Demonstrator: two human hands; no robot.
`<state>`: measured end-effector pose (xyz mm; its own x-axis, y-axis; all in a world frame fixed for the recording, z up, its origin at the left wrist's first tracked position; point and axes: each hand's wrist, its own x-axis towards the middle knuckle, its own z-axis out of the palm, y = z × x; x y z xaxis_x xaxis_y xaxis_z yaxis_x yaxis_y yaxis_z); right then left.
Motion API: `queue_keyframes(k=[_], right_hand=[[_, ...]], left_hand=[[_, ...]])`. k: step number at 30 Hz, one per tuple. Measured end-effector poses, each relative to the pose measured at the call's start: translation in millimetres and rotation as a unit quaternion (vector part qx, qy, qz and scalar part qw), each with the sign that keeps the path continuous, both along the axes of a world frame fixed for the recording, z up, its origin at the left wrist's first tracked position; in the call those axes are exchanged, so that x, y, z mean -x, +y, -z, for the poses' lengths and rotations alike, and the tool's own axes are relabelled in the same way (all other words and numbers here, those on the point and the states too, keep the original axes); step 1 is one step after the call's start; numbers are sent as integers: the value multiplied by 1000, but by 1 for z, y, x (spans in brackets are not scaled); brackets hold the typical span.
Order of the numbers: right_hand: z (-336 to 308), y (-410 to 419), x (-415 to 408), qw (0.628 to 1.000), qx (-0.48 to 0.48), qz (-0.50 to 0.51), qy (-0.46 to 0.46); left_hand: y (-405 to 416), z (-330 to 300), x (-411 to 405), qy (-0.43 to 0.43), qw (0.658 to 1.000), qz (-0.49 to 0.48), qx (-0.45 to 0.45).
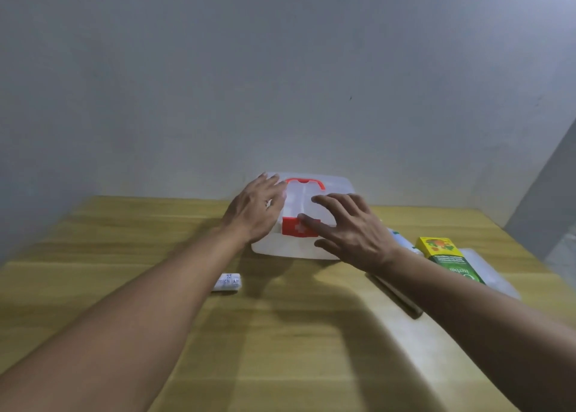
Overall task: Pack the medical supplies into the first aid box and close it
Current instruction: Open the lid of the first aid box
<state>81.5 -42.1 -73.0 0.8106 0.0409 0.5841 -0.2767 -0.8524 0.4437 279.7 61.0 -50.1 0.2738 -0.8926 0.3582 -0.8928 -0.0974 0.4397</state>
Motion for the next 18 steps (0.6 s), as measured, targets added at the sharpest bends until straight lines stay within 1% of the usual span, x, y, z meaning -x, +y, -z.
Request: queue_keyframes(k=[10, 15, 18], right_hand=[[19, -7, -14, 989, 54, -68, -116], [22, -12, -17, 987, 75, -75, -119], [19, -13, -17, 989, 77, -74, -104]], left_hand=[[-2, 2, 0, -17, 1000, -9, 0], [-3, 3, -1, -16, 1000, -8, 4], [-3, 4, 0, -16, 1000, -14, 8]])
